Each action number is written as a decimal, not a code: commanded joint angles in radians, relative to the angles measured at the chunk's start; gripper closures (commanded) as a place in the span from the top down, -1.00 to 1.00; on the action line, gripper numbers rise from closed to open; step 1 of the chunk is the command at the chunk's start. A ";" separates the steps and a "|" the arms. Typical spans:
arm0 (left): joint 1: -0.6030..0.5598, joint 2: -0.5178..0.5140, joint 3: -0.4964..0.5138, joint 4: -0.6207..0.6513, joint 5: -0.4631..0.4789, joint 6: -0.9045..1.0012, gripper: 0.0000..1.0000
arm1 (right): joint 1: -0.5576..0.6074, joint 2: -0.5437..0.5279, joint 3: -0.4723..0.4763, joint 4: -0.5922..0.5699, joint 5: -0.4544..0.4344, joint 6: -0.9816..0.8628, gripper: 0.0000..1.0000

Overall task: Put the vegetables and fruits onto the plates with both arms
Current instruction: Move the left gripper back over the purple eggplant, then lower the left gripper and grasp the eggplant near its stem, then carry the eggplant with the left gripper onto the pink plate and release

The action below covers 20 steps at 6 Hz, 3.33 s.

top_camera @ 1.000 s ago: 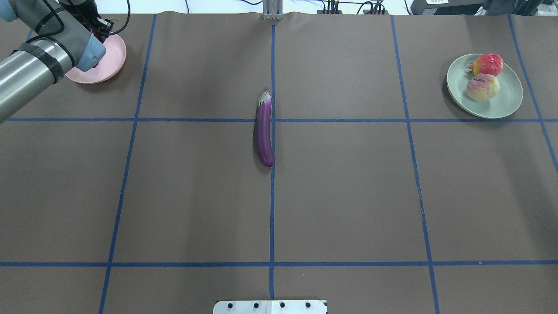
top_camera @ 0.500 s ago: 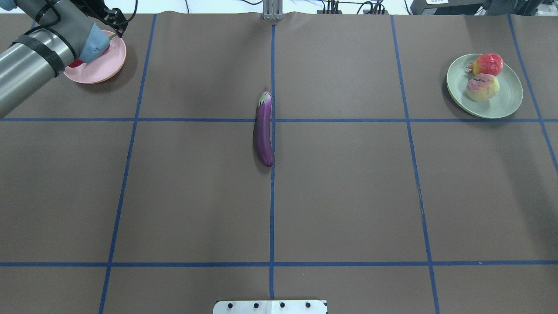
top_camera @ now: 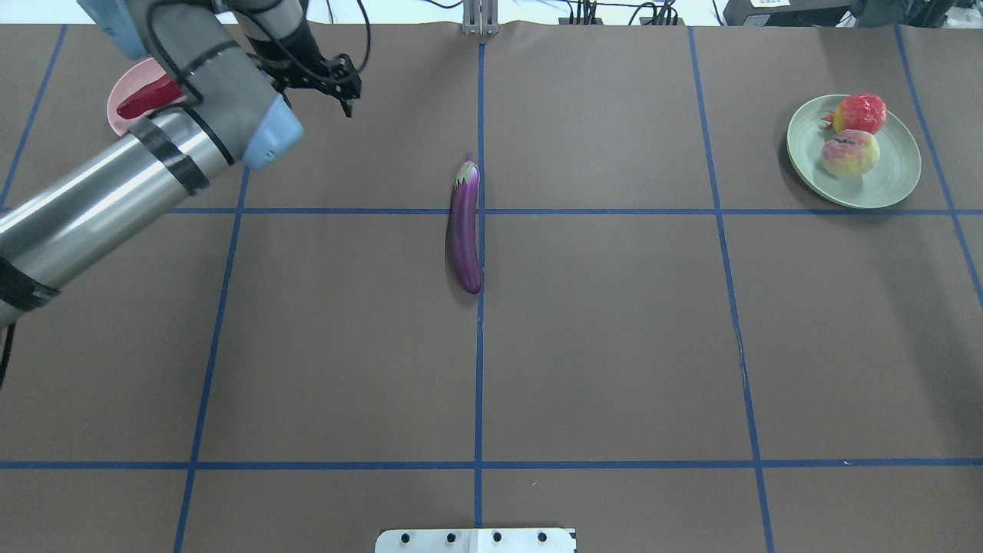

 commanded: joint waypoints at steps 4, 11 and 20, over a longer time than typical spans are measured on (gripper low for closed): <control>0.269 -0.097 -0.003 -0.004 0.231 -0.391 0.98 | 0.000 0.000 -0.004 0.000 0.001 0.002 0.99; 0.301 -0.127 0.061 -0.084 0.241 -0.380 -0.99 | 0.000 0.000 -0.002 0.000 0.000 0.000 1.00; -0.254 -0.002 0.363 -0.083 0.163 0.689 -1.00 | -0.008 0.006 -0.005 0.000 0.001 0.003 1.00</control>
